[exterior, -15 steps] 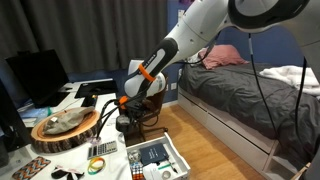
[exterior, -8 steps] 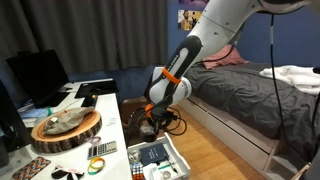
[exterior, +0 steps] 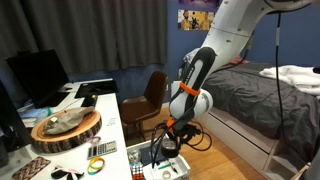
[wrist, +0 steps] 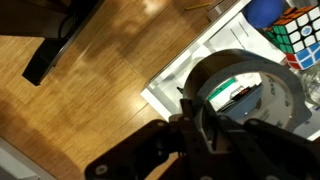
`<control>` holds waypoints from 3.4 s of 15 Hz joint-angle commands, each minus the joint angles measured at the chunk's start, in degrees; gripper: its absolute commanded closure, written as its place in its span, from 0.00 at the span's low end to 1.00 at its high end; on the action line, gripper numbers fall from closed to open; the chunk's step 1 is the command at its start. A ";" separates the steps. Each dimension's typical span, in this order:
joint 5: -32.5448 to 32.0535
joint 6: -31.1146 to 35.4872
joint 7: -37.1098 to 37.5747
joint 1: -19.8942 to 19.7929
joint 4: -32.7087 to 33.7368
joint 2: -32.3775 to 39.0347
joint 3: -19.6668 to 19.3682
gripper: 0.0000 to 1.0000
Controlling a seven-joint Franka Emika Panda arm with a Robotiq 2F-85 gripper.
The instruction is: Put the black masking tape in the open drawer and then move the paper to the left
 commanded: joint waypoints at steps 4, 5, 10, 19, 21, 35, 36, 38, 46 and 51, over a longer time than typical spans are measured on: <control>1.53 6.30 -1.15 2.94 1.09 4.28 -1.73 0.86; 1.65 6.92 -1.22 3.16 1.60 5.21 -1.74 0.86; 1.28 4.94 -0.76 3.71 6.52 9.62 -3.14 0.96; 0.70 -4.50 -0.40 5.17 23.46 26.40 -5.05 0.96; 0.61 -7.44 -0.67 5.02 26.14 28.88 -5.21 0.96; -0.52 -18.38 -2.23 5.81 37.74 37.99 -5.60 0.60; -0.53 -18.81 -2.47 5.85 37.62 37.59 -5.55 0.53; -0.48 -17.69 -2.84 6.09 36.17 35.97 -5.45 0.39; 0.33 -7.07 -12.00 5.41 32.81 31.35 -1.79 0.00; -0.45 -7.38 -15.80 7.21 35.79 34.34 -2.89 0.34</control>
